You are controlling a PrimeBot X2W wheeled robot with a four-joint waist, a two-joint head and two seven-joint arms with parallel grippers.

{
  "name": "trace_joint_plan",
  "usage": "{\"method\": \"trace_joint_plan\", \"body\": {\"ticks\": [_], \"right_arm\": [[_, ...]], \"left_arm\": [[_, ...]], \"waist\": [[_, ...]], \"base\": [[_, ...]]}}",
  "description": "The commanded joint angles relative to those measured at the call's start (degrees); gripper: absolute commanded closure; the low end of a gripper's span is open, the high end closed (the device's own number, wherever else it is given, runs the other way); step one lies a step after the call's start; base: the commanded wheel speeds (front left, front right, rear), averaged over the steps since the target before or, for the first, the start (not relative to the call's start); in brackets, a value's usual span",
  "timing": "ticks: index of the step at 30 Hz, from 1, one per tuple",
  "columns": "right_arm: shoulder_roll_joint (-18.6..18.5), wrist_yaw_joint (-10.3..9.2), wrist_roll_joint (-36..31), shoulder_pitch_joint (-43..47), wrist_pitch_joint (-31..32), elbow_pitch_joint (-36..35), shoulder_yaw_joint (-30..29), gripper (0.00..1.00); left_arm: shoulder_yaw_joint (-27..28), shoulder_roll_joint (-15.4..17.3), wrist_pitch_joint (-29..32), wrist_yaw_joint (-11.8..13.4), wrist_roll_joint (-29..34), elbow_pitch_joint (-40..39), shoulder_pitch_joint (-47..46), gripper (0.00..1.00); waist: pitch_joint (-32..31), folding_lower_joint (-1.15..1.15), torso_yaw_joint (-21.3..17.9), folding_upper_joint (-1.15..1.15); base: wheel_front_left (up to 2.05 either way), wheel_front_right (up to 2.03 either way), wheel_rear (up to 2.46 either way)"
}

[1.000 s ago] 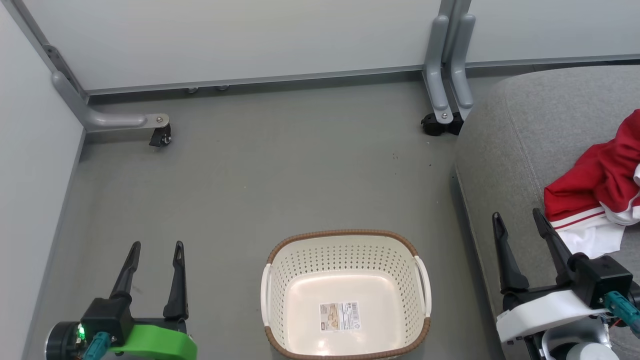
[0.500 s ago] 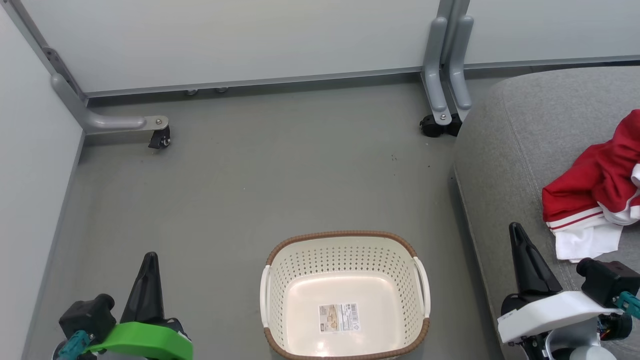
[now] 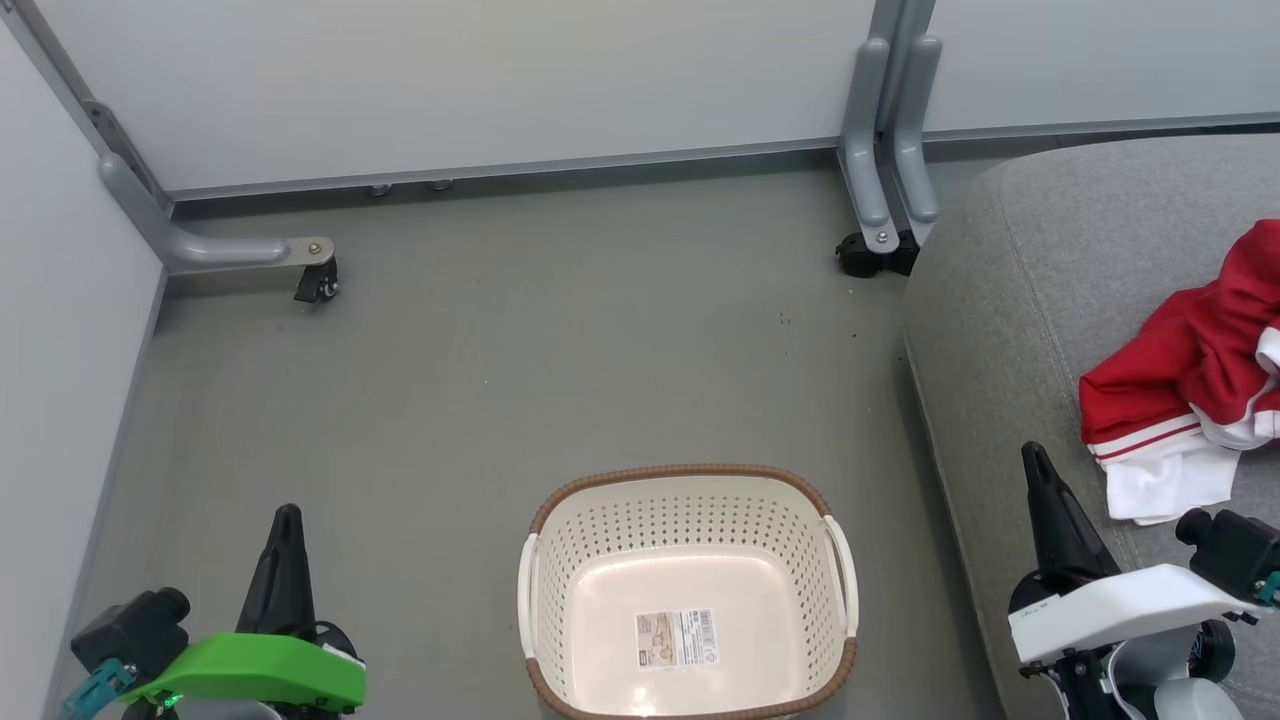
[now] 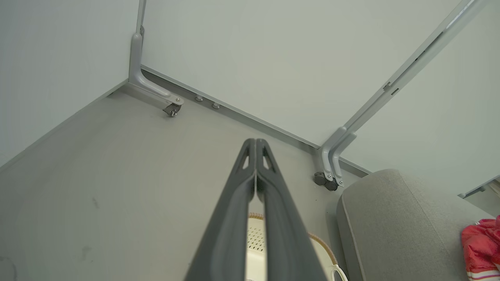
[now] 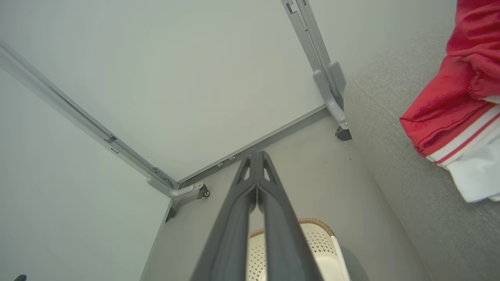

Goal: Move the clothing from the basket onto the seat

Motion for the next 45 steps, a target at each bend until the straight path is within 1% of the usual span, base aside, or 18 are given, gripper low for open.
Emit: {"method": "trace_joint_plan", "body": {"ticks": [1, 23, 45], "right_arm": [[-0.4, -0.01, 2.4, -1.7, 0.2, -0.2, -0.1, 1.00], [-0.9, -0.01, 20.3, -4.1, 2.1, 3.9, -0.6, 1.00], [-1.0, -0.02, 34.2, -5.9, 4.0, 7.2, -1.5, 1.00]], "left_arm": [[0.7, 0.1, 0.5, -0.3, -2.3, -0.5, -1.9, 1.00], [3.1, -1.0, 4.9, -1.3, -18.7, 0.4, -3.4, 1.00], [5.0, -1.9, 8.4, -2.2, -31.8, 1.1, -4.7, 1.00]], "waist": [[0.0, 0.00, 0.0, 0.00], [-0.5, 0.00, -0.5, 0.00], [-1.0, 0.00, -0.9, 0.00]], "base": [[0.00, 0.00, 0.00], [0.00, 0.00, 0.00], [0.00, 0.00, 0.00]]}}
